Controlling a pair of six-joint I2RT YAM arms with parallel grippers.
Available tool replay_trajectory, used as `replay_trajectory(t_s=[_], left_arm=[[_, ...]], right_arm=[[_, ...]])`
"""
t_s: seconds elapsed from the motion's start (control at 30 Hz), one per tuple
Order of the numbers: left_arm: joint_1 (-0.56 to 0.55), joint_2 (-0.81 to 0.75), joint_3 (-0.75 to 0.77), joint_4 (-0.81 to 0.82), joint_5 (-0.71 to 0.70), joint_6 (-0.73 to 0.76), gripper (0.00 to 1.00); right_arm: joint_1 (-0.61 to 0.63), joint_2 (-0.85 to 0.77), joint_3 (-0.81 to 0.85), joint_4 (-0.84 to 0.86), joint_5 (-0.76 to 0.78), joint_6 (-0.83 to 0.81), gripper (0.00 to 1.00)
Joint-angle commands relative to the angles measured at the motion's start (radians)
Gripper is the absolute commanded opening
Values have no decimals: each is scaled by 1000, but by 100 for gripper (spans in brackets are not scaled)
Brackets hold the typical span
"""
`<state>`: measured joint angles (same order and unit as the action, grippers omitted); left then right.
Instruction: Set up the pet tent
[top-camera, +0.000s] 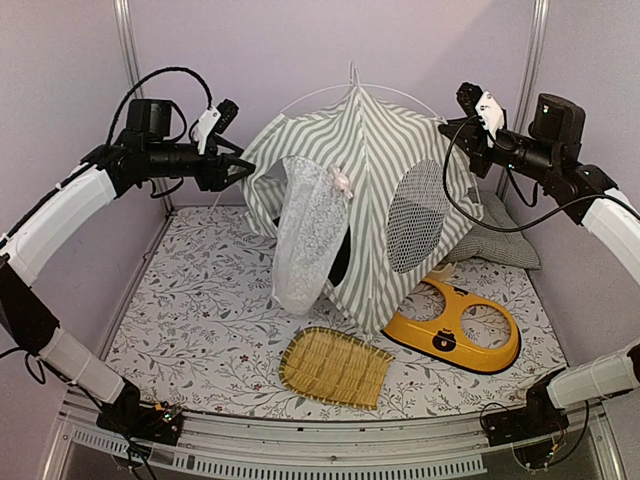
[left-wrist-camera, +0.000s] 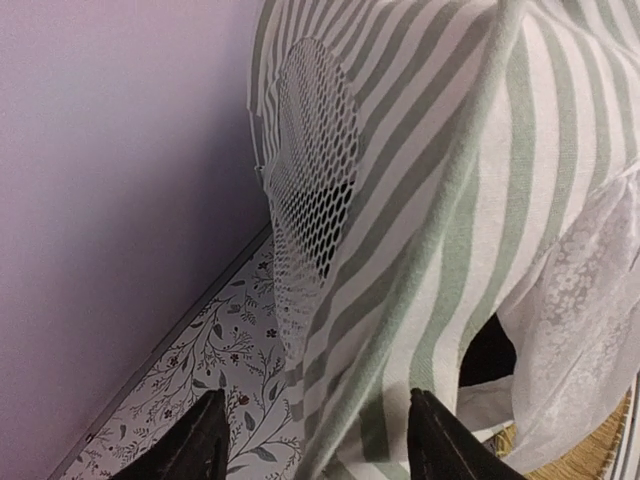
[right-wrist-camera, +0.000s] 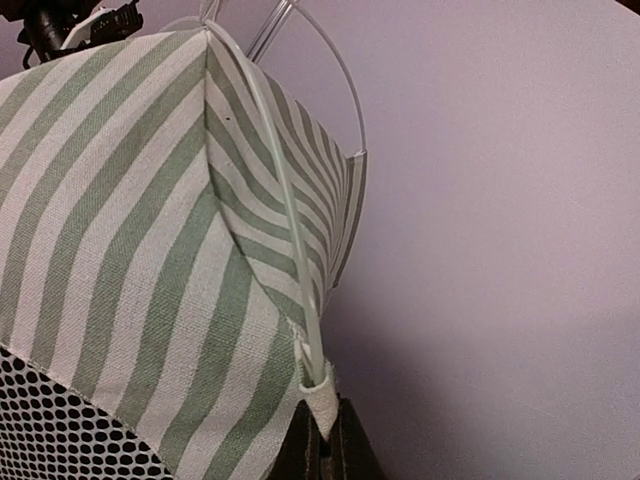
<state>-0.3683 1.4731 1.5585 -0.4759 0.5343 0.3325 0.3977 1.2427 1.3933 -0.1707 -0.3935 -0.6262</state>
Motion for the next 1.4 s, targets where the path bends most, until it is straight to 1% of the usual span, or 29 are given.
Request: replay_trajectory(t_s=[0.0, 0.17, 0.4, 0.43, 0.5, 0.57, 0.63, 0.7, 0.8, 0.9, 0.97, 1.0, 1.13, 1.17, 1.27, 1.33, 1.37], left_arm=[[-6, -8, 8, 3, -10, 4, 58], [-12, -2, -5, 14, 7, -6, 40], [-32, 0, -41, 43, 15, -23, 39], [-37, 0, -46, 48, 21, -26, 38], [-46, 3, -54, 56, 23, -32, 34], [-54, 7, -60, 67, 17, -39, 26], [-62, 9, -68, 82, 15, -49, 14], [-69, 6, -76, 104, 14, -68, 0], [-74, -15, -108, 178, 22, -105, 0], [-75, -56, -167, 295, 21, -179, 0], [-75, -89, -214, 392, 21, -249, 0], [-76, -105, -249, 443, 21, -282, 0], [-103, -162, -328, 586, -26, -379, 0], [-117, -172, -342, 607, -52, -392, 0], [-162, -199, -384, 677, -139, -431, 0], [-195, -214, -410, 724, -214, -460, 0], [-213, -220, -425, 752, -251, -474, 0]], right_arm=[[6, -12, 5, 49, 13, 6, 0], [7, -6, 4, 58, 9, 10, 0], [6, 4, -13, 78, 14, 19, 0], [7, 6, -17, 84, 19, 20, 0], [6, 11, -24, 102, 27, 24, 0], [6, 16, -25, 117, 35, 29, 0], [7, 23, -25, 133, 44, 40, 2], [6, 31, -24, 151, 60, 51, 8], [6, 39, -24, 169, 95, 82, 17], [7, 40, -20, 188, 133, 135, 45], [8, 36, -18, 198, 150, 176, 60], [7, 32, -19, 201, 154, 194, 66], [7, 22, -10, 188, 154, 288, 80], [9, 20, -6, 183, 153, 306, 81], [11, 18, 12, 155, 151, 369, 88], [13, 18, 26, 135, 138, 419, 100], [14, 17, 30, 124, 115, 444, 99]])
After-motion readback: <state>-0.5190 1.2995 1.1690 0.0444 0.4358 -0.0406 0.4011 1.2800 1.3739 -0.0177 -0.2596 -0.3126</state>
